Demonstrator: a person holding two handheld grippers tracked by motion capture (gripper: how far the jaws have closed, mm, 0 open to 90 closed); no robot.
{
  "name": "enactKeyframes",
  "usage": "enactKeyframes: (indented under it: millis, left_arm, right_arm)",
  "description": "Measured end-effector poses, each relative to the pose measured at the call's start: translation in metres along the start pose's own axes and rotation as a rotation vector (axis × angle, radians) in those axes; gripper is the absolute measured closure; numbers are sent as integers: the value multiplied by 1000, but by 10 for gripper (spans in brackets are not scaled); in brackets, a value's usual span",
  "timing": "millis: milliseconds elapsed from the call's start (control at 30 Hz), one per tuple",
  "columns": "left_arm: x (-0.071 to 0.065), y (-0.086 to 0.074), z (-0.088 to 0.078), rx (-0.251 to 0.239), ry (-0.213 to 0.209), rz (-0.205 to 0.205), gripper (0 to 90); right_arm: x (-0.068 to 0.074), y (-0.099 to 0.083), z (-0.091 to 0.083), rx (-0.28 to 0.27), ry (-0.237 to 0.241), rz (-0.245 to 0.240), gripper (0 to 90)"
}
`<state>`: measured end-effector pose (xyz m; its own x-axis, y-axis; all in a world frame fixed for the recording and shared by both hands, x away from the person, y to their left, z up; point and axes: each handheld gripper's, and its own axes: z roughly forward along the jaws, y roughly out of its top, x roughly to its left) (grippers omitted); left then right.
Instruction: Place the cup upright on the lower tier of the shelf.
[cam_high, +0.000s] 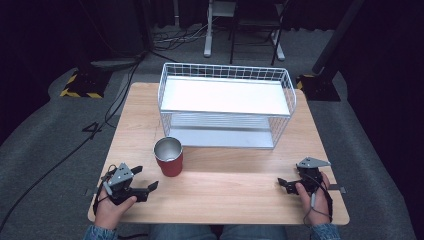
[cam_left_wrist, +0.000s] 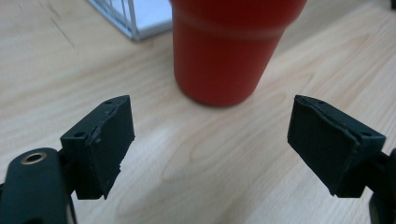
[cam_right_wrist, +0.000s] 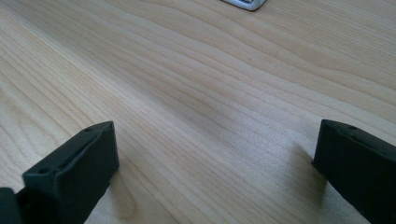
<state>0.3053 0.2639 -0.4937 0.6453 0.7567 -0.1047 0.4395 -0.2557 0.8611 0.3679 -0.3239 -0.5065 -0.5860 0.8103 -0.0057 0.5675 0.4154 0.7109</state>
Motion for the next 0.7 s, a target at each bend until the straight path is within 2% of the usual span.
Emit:
enactKeyframes:
  millis: [33, 67, 100, 133, 167, 233, 333, 400, 700]
  left_arm:
    - [0, 1, 0, -20, 5, -6, 152]
    - [0, 1, 0, -20, 5, -6, 152]
    - [-1, 1, 0, -52, 12, -25, 151]
    - [-1, 1, 0, -52, 12, -25, 151]
    - [-1, 1, 1, -75, 10, -48, 151]
    - [-2, 1, 3, -79, 8, -67, 151]
    - [-4, 1, 6, -89, 7, -55, 150]
    - [-6, 2, 9, -110, 21, -29, 150]
    - [-14, 8, 22, -131, 50, -1, 150]
  right_arm:
    - [0, 0, 0, 0, 0, 0, 2]
    - [0, 0, 0, 0, 0, 0, 2]
    - [0, 0, 0, 0, 0, 0, 3]
    - [0, 0, 0, 0, 0, 0, 3]
    - [0, 0, 0, 0, 0, 0, 2]
    - [0, 0, 0, 0, 0, 0, 2]
    - [0, 0, 0, 0, 0, 0, 2]
    - [0, 0, 0, 0, 0, 0, 3]
    - [0, 0, 0, -1, 0, 0, 2]
